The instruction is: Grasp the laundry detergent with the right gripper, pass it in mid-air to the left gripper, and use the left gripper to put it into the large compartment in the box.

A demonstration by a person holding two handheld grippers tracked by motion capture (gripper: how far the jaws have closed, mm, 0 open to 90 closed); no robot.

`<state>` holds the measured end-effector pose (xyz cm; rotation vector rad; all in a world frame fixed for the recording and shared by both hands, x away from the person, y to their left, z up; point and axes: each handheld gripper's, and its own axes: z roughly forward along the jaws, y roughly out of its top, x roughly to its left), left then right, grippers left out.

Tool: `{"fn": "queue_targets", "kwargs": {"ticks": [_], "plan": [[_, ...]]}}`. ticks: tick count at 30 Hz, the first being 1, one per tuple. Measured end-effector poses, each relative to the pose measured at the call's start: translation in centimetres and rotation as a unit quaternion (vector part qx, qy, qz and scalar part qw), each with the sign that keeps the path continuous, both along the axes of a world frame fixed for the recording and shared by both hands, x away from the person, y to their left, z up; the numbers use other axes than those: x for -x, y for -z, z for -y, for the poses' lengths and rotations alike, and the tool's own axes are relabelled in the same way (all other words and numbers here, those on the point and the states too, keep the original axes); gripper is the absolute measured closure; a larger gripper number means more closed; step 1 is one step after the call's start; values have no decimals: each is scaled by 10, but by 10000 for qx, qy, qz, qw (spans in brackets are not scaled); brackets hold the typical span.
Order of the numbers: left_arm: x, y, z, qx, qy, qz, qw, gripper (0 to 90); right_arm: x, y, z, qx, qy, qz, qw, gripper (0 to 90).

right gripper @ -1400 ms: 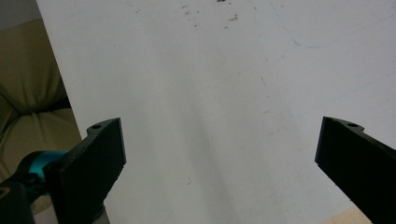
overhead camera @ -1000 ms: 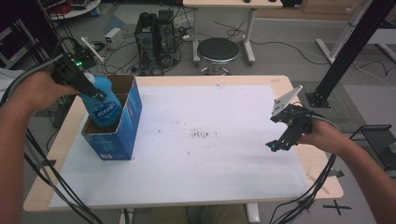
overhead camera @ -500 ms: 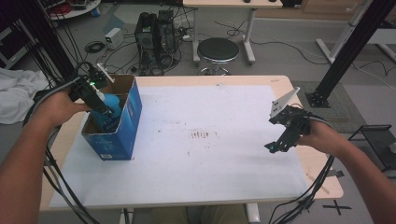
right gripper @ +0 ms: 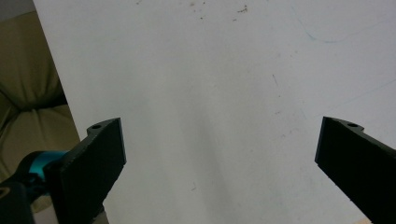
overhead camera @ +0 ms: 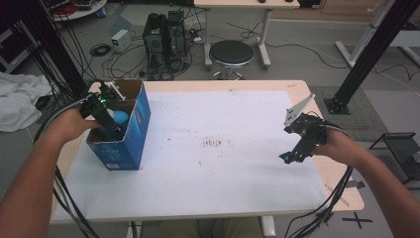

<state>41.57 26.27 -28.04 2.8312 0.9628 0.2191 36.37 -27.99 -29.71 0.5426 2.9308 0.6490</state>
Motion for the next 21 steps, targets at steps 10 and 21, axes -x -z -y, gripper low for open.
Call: {"fn": "queue_targets", "kwargs": {"ticks": [10,21], "plan": [[-3,1,-1,61,-47,-44,10000,371,-1,1,-1,-41,-24,25,10000,8],[7,-21,-10,609,-428,420,9963,308,0,-2,0,-102,16,65,9999,8]]}}
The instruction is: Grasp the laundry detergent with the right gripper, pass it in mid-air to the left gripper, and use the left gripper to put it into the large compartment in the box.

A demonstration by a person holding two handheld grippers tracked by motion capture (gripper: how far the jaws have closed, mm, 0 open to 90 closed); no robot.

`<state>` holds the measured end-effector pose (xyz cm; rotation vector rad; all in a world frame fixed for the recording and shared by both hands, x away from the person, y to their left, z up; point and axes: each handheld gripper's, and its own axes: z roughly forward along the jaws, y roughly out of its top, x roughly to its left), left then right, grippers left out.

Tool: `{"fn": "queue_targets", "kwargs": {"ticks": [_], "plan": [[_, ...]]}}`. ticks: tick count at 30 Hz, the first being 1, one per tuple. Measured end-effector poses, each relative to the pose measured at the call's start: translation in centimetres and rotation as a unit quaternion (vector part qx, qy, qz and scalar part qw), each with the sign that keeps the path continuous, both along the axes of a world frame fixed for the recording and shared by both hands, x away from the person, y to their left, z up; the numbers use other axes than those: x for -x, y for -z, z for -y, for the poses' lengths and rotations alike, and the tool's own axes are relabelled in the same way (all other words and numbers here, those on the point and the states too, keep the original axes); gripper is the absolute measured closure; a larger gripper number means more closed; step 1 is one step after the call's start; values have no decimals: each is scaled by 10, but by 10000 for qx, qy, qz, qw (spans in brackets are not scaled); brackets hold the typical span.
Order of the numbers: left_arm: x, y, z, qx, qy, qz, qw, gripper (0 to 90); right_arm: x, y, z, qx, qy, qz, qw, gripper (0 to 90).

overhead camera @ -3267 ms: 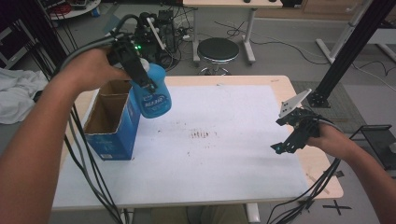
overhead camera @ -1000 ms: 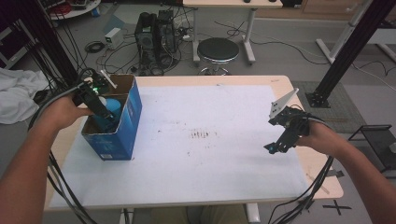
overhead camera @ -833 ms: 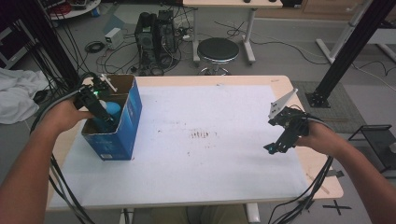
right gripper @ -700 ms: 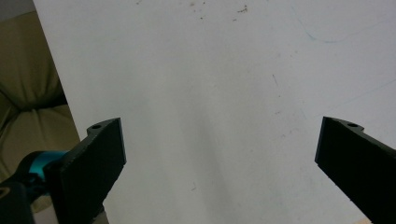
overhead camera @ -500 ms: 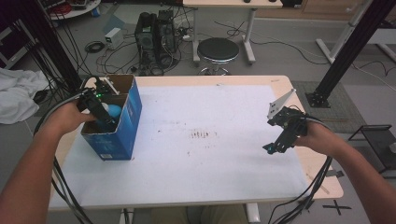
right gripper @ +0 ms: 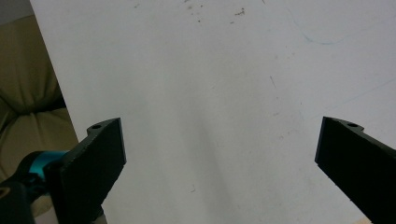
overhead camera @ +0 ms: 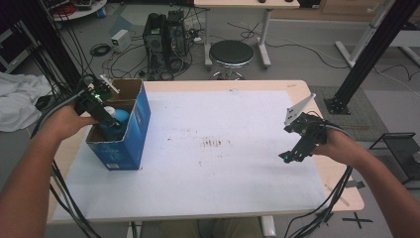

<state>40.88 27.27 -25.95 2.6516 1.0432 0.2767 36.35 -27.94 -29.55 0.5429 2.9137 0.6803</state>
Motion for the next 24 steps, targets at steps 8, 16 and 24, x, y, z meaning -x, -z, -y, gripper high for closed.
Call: {"fn": "queue_targets", "kwargs": {"ticks": [8,16,24], "plan": [[8,-21,-10,201,-48,282,9994,271,0,-2,-3,-23,-47,29,10000,8],[18,-39,-13,512,-8,504,9974,271,2,-5,-1,-90,4,67,9999,8],[29,-64,0,732,258,582,9953,271,4,-7,0,-108,14,95,9999,9]]}}
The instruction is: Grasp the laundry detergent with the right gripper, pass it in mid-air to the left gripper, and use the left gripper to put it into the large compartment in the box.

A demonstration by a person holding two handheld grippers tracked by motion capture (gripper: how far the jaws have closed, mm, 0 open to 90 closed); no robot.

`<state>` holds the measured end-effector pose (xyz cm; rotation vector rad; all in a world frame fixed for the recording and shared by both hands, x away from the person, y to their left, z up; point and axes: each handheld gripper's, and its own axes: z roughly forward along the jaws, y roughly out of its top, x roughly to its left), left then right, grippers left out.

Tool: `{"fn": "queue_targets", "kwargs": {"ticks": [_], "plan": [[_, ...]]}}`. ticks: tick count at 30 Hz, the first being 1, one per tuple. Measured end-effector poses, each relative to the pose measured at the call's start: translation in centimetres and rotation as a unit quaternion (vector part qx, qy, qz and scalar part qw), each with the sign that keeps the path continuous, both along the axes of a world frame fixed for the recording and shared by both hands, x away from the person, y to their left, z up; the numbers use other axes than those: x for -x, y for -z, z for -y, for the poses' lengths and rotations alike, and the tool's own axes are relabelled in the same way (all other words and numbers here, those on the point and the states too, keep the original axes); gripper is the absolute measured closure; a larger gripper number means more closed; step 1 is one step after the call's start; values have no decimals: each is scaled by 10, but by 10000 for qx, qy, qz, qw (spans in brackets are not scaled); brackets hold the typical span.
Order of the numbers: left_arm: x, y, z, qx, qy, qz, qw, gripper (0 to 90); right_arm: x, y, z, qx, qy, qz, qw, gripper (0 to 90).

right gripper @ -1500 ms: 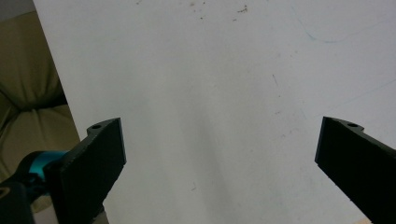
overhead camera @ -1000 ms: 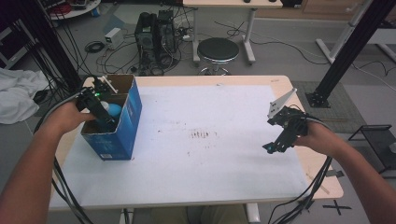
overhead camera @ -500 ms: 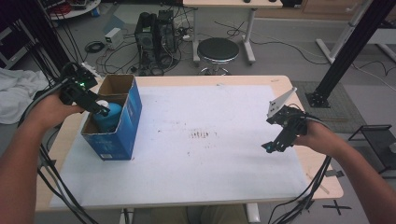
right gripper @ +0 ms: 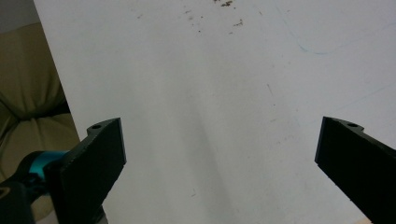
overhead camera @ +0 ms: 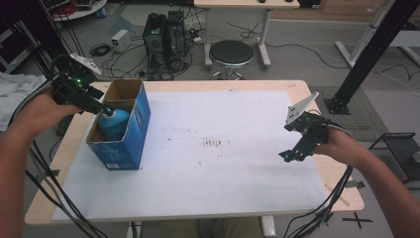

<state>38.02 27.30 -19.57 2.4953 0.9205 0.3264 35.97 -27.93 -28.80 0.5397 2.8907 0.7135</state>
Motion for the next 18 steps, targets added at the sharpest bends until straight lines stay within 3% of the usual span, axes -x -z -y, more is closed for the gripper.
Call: {"fn": "queue_targets", "kwargs": {"ticks": [2,8,12,16,18], "plan": [[3,-4,7,88,130,-34,9999,271,0,-1,-1,-14,7,-8,10000,8],[10,-14,32,67,618,3,9981,271,-3,-5,-4,-60,-34,8,10000,8],[13,-15,54,138,977,12,9951,271,-5,-8,-7,-65,-66,2,10000,8],[13,-11,76,-20,1358,-81,9907,271,-6,-12,-10,-51,9,-180,9998,8],[12,-8,86,-41,1442,-78,9895,271,-8,-13,-12,-74,-54,-103,9999,8]]}}
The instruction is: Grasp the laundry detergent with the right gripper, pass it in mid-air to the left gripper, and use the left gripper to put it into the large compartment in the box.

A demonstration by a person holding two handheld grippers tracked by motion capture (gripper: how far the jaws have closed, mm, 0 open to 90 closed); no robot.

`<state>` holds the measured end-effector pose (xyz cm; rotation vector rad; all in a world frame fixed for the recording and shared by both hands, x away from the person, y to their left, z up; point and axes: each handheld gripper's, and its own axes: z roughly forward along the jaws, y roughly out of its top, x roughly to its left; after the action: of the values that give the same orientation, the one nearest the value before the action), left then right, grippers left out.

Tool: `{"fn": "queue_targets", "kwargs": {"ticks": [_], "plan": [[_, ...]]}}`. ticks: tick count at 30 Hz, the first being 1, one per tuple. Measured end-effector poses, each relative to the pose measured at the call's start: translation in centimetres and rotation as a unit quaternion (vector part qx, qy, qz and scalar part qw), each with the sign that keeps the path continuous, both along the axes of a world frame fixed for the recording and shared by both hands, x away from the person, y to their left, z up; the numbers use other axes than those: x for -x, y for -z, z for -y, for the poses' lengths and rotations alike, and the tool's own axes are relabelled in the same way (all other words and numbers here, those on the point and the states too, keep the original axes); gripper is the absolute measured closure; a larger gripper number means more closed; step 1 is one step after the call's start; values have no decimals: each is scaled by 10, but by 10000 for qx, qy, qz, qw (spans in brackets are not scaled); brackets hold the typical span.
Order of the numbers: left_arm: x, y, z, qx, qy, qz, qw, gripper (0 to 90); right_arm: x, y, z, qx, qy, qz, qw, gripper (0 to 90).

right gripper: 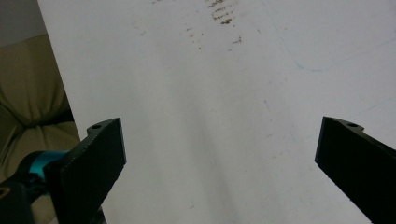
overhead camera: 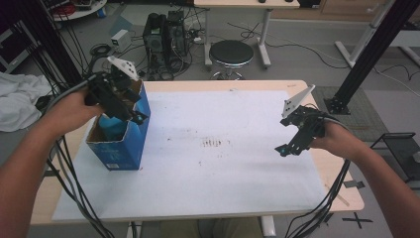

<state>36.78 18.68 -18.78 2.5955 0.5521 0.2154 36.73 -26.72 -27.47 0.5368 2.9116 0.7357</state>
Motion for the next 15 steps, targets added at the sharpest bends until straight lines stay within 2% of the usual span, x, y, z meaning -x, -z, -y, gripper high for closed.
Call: {"fn": "queue_targets", "kwargs": {"ticks": [3,4,5,8,11,12,13,15], "plan": [[-1,3,13,-108,229,41,9997,254,0,-1,-3,-34,12,-8,10000,8],[-1,4,18,-100,287,23,9995,175,0,-1,-3,-11,21,-50,10000,9],[-1,5,21,-45,305,43,9995,149,0,-1,-4,7,28,-16,10000,9],[-3,9,32,-70,408,42,9991,149,-1,-1,-6,-17,10,-59,10000,8],[-5,12,41,-179,473,67,9987,146,-2,-1,-8,11,-30,-50,10000,8],[-7,13,44,-204,463,58,9987,90,-1,-1,-9,19,-9,-83,10000,8],[-8,16,47,-142,361,114,9992,43,-2,-1,-10,1,-24,-14,10000,8],[-11,19,51,-82,333,166,9993,43,-3,-2,-11,1,-43,-7,10000,8]]}}
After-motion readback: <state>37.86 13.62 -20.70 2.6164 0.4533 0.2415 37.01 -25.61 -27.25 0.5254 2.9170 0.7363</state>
